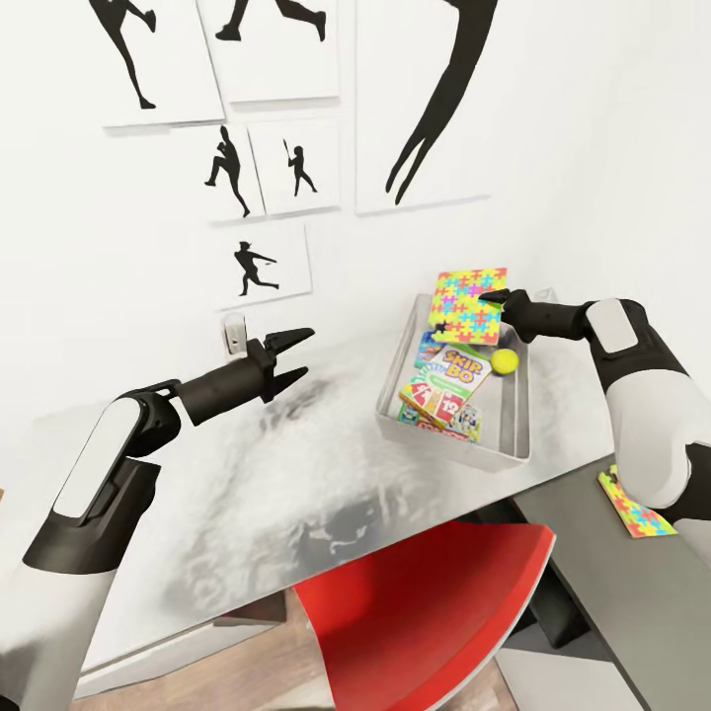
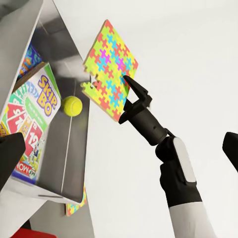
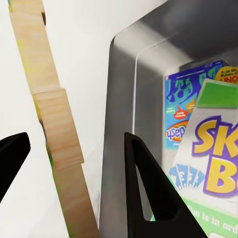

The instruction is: Put all the toys in the child's room - the three board games (two on the bed and one on the table), the two jigsaw puzzles on the table, and the tennis ball on the table - inside the toy box on the table in the child's room.

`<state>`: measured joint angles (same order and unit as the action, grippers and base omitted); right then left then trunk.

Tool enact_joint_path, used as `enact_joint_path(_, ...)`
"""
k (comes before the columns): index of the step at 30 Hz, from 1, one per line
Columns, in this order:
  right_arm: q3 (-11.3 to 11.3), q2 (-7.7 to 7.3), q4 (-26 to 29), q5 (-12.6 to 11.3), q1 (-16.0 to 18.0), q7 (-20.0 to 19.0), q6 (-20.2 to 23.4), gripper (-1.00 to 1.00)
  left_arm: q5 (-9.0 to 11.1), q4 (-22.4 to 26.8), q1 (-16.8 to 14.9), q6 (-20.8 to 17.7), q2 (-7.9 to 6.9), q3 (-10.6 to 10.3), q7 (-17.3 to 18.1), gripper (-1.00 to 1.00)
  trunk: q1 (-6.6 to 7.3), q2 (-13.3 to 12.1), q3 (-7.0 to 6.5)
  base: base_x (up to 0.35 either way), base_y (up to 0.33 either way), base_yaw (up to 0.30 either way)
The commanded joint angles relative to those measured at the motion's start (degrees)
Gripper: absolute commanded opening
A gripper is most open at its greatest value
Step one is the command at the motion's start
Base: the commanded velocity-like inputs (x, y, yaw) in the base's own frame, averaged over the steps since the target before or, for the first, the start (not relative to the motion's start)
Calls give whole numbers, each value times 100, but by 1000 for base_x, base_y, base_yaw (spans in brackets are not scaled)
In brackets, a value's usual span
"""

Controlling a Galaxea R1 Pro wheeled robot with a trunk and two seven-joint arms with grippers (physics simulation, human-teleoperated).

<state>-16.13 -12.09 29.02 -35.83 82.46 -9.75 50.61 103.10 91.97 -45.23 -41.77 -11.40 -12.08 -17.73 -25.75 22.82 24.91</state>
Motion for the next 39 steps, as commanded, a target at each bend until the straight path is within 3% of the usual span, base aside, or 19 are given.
enact_joint_path(1, -34, 3, -2, 58, 7, -45, 28, -100, 61, 5, -5, 2, -3, -4, -52, 100, -3, 10, 9, 21, 0, 0)
enact_joint_path(39, -39, -13, 3, 72, -3, -37, 24, -100, 53, 5, -44, -3, -3, -4, -71, 100, -3, 10, 34, 32, 0, 0)
